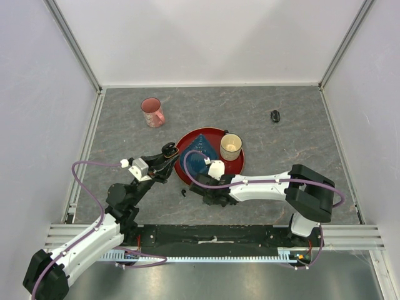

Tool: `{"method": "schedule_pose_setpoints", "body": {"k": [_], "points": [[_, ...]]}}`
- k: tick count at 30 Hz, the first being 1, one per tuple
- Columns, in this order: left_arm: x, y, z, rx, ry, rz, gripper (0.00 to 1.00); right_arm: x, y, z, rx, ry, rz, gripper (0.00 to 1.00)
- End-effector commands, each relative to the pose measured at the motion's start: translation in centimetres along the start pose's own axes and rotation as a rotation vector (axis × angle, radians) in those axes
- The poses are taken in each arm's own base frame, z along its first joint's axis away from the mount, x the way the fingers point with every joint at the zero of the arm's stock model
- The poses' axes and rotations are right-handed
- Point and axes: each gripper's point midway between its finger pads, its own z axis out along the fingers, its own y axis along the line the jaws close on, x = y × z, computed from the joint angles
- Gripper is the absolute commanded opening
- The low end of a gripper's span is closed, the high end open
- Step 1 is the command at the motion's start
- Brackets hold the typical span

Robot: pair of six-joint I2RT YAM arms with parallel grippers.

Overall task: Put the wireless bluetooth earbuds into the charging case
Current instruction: Pick up the earbud from the center of the board.

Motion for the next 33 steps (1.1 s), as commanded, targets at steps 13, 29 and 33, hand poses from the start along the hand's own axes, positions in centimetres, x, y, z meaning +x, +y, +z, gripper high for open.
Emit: {"method": "schedule_pose_setpoints", "body": {"k": [13, 29, 33], "points": [[-1.0, 0.5, 0.2, -0.019, -0.034, 0.043, 0.02, -1.1, 0.3, -0.2, -0.01, -0.037, -0.157, 0.25], [-1.1, 0.5, 0.2, -0.024, -0.037, 0.043, 0.02, -0.5, 0.7, -0.4, -0.069, -0.022, -0.215, 0.43], [-1.2, 0.6, 0.1, -0.028, -0.037, 0.043, 0.02, -0.5, -0.1, -0.5, -0.022, -0.02, -0.125, 0.44]]}}
